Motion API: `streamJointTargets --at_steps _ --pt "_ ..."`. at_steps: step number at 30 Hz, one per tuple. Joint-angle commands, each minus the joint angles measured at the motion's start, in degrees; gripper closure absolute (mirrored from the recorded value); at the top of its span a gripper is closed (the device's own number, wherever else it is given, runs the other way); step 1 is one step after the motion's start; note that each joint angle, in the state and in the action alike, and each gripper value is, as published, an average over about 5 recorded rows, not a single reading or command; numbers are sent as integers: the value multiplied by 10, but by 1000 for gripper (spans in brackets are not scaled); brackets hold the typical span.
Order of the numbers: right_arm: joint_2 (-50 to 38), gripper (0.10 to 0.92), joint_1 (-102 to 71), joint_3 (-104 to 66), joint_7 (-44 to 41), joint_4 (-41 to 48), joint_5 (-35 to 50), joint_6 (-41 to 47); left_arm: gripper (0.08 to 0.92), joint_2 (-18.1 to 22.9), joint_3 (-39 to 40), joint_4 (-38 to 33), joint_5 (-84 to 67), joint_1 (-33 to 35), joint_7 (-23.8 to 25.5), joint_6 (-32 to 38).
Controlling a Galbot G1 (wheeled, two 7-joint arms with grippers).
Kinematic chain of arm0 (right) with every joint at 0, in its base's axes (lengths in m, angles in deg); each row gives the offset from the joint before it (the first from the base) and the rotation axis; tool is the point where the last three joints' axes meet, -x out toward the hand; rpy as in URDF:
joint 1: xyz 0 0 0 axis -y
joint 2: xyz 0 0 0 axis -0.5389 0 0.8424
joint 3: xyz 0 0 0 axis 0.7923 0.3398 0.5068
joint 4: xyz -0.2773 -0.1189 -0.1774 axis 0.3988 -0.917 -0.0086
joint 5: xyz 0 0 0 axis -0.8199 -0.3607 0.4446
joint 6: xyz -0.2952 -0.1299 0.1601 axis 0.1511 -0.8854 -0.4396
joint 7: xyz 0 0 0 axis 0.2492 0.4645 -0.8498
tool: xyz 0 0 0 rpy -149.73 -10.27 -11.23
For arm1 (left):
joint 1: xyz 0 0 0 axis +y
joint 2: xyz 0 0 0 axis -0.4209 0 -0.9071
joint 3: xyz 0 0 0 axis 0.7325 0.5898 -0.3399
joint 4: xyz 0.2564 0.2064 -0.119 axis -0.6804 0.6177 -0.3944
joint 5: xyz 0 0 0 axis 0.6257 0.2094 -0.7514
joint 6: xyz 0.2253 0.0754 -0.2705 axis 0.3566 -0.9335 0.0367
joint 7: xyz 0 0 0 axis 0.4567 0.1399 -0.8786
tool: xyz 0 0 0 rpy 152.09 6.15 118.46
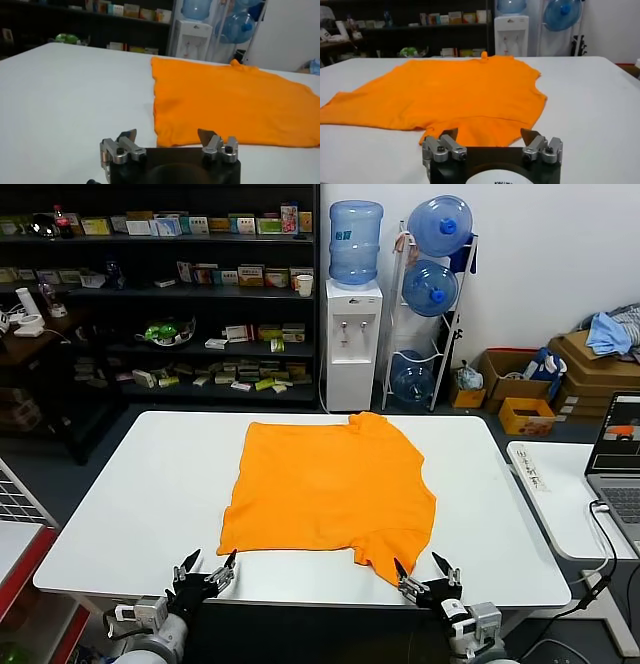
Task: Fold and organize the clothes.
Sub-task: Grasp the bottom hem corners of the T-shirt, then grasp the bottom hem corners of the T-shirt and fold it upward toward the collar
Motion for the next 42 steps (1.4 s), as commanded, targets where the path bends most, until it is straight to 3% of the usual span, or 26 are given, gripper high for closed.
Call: streamJointTargets --at_steps 1,5,8,29,34,42 --pt "-5 203 37 14 5 27 13 26 177 -3 6 24 -15 -34 -1 -13" --pt "-1 223 47 25 4 43 12 24 177 -1 10 31 -14 -39 -1 -13" --pt "2 290 53 29 6 50 12 24 212 2 12 42 -11 -47 -1 -12" --pt "-5 880 8 15 10 27 11 11 813 12 27 55 3 -40 4 4" --pt "-11 901 -4 12 9 9 22 -5 906 8 24 41 -10 -33 7 19" --pt "-75 901 -128 -1 30 -88 62 -25 908 -39 12 -56 -111 45 -46 3"
